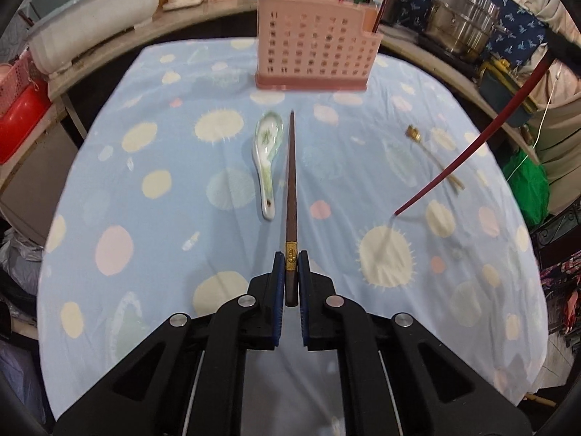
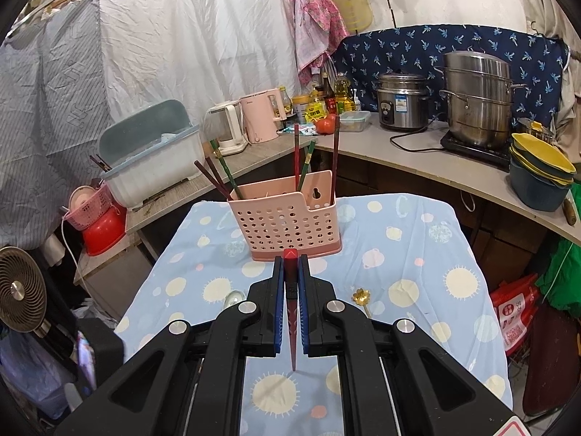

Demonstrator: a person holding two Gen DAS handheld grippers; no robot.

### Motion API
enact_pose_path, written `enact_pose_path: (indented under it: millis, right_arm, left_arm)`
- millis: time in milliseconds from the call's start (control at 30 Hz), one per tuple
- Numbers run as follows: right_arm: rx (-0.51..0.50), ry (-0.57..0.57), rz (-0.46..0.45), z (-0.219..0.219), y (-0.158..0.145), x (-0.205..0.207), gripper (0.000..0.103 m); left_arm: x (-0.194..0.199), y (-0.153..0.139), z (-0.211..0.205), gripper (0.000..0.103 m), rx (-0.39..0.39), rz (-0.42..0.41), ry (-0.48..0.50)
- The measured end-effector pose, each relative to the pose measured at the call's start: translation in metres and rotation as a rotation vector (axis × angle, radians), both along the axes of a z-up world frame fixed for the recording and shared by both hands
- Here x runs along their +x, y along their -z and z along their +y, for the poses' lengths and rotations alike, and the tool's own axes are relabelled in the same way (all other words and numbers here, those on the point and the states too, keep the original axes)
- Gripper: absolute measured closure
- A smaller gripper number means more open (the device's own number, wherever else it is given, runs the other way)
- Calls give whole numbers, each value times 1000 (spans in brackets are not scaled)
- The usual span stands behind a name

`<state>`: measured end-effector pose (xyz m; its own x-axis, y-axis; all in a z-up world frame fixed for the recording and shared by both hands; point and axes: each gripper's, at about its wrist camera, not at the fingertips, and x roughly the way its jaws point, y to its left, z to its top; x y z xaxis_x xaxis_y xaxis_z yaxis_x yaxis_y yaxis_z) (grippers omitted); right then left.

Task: Organize utensils
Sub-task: 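Lift both held chopsticks and carry them above the pink basket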

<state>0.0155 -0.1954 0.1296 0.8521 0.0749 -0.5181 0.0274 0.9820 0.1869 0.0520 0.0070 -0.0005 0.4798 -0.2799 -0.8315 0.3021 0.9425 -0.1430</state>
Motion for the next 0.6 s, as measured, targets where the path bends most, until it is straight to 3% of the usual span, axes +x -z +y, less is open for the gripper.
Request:
enact_pose_path:
  millis: [233, 600]
  right_arm:
    - [1, -9, -27, 0, -11, 0, 96]
    - [-13, -56, -63, 3, -43, 32, 96]
  left_arm:
    - [6, -71, 8, 96, -49, -145, -28]
    - [61, -180, -22, 96, -45, -355, -4]
